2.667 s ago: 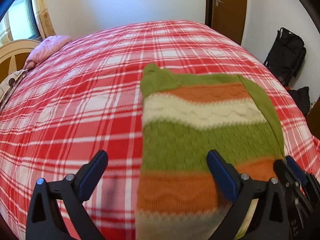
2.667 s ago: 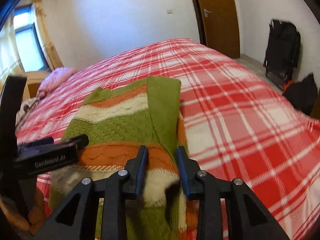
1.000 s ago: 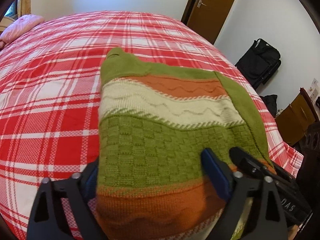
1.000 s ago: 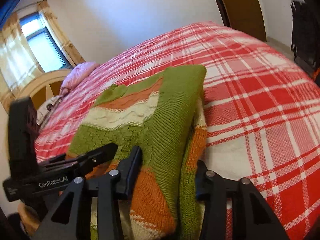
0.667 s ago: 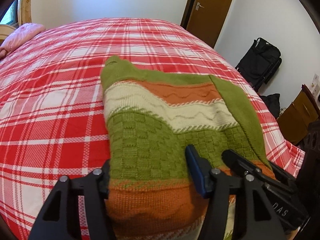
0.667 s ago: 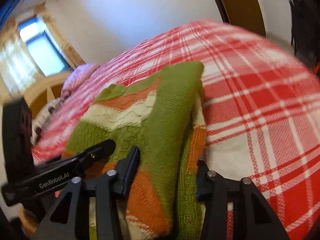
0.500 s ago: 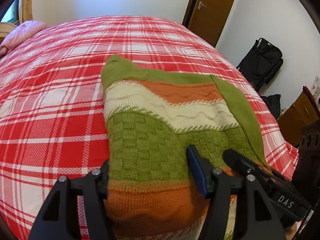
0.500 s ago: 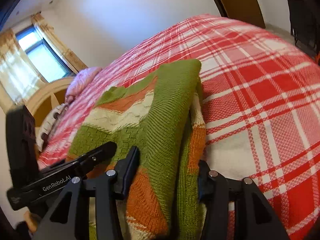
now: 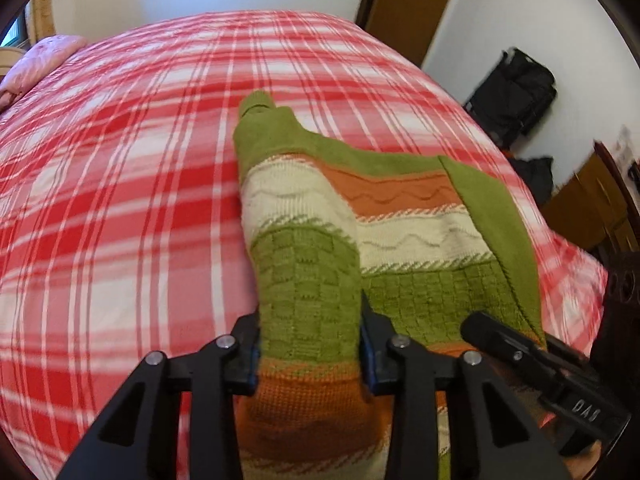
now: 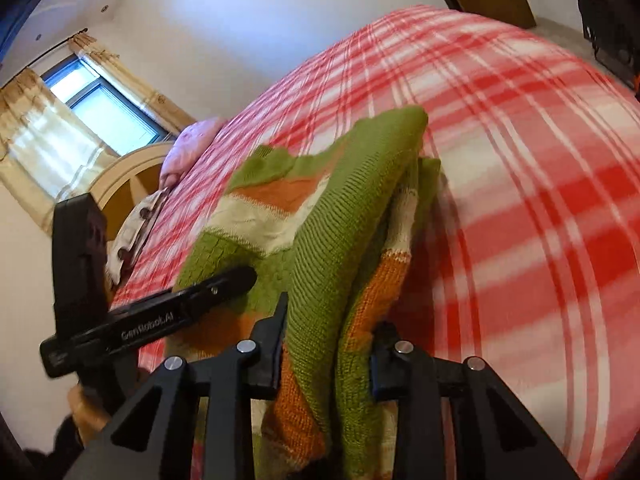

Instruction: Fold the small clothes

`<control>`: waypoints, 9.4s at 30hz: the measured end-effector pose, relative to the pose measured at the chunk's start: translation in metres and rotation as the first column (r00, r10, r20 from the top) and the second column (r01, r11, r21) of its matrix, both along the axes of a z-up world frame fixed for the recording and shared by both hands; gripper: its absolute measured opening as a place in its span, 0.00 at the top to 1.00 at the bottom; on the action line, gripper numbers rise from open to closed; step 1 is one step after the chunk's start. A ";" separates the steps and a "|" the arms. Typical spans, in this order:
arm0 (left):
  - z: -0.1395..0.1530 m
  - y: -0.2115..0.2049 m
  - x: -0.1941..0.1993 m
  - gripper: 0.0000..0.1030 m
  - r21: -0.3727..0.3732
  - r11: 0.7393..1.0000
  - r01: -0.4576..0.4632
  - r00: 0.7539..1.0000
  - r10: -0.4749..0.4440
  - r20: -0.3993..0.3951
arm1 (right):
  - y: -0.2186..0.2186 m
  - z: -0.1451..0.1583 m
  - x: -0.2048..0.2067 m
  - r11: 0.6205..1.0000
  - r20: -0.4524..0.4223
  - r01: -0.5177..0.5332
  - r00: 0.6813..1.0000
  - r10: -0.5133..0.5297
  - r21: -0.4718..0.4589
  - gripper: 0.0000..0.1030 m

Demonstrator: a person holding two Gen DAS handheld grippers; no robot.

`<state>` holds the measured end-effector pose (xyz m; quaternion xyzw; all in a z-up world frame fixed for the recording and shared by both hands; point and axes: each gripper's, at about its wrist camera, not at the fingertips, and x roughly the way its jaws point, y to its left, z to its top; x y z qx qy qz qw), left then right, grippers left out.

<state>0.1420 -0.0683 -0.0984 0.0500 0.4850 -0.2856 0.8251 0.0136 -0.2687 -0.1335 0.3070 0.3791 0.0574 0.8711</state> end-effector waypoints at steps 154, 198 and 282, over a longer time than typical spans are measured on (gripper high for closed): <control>0.038 -0.212 -0.086 0.68 0.148 0.948 0.280 0.910 -0.312 0.273 | -0.091 0.048 -0.088 0.826 0.138 0.544 0.838 -0.527 -0.150 0.66; -0.005 -0.160 -0.026 0.00 0.002 0.997 0.081 0.993 -0.081 0.087 | -0.167 0.006 -0.043 0.846 -0.033 0.517 0.851 -0.524 -0.129 0.53; -0.013 -0.032 -0.134 0.00 0.159 0.987 0.036 0.972 -0.072 0.226 | 0.030 0.043 -0.171 0.765 -0.009 0.410 0.879 -0.477 -0.497 0.33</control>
